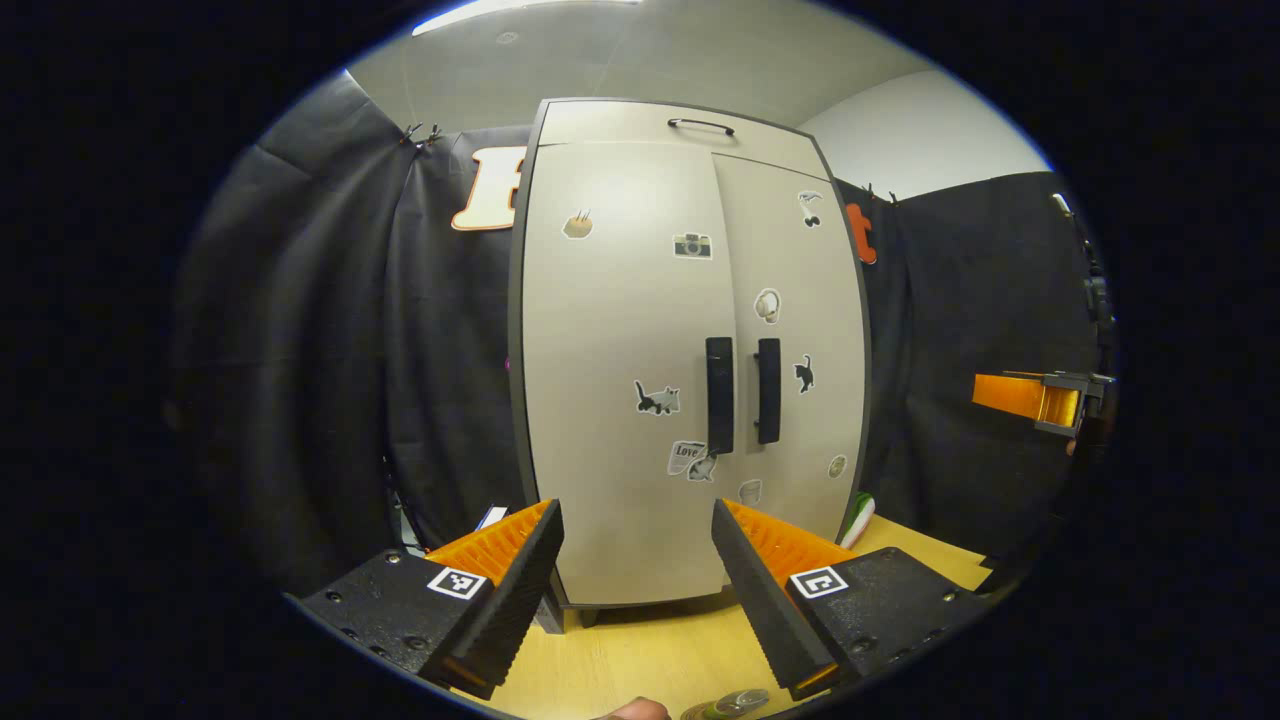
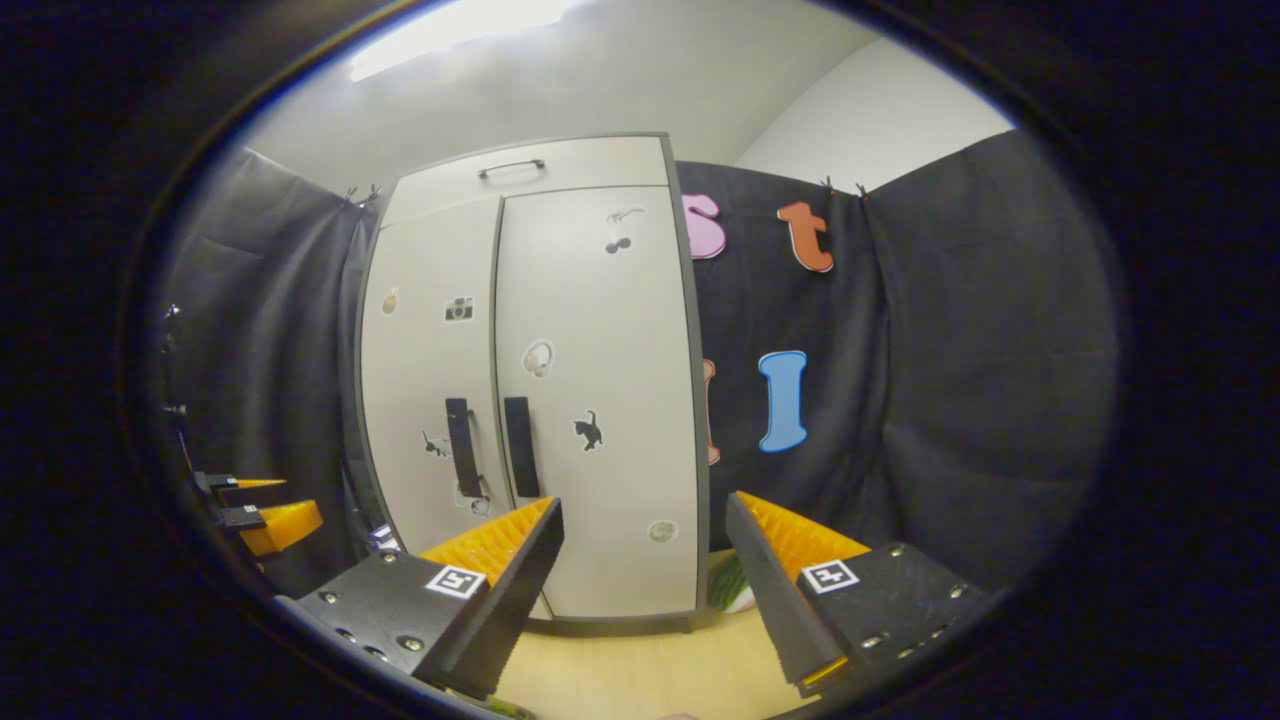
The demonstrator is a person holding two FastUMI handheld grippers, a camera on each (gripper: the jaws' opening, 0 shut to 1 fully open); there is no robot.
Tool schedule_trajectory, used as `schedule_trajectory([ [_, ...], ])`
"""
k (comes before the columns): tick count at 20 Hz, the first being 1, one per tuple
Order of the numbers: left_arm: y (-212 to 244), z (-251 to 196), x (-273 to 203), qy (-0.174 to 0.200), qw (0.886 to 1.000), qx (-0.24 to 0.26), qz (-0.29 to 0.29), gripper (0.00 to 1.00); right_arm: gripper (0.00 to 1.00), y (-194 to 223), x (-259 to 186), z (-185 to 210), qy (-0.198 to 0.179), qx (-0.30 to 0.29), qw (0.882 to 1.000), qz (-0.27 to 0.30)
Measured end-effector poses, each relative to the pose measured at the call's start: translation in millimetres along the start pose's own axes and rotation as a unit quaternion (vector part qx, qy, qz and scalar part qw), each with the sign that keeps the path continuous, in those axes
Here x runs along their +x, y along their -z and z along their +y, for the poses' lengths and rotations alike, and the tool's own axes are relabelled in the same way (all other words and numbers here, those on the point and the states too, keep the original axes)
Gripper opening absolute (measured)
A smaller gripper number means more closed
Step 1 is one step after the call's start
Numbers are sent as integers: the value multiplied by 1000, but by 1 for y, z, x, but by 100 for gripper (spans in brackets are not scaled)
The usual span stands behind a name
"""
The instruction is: Grasp the bottle in the cabinet with the left hand and place it on the coaster, then close the right door with the right hand and the left door with the left hand.
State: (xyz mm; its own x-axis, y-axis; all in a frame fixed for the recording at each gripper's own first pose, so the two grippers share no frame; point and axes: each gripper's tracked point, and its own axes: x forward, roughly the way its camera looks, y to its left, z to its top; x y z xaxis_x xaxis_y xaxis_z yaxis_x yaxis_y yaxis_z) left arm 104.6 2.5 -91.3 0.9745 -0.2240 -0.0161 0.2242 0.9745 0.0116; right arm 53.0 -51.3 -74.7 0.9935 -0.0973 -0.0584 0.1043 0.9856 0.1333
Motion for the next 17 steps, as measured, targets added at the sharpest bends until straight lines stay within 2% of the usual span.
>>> schedule_trajectory([
  [9, -33, -51, 14, 12, 999, 10, -35, 94, 99, -13, -2, -47, -15, 17, 1000, -11],
  [17, -40, -85, 21, -2, 999, 8, -43, 94, 100, -13, 2, -79, -37, 16, 999, -14],
])
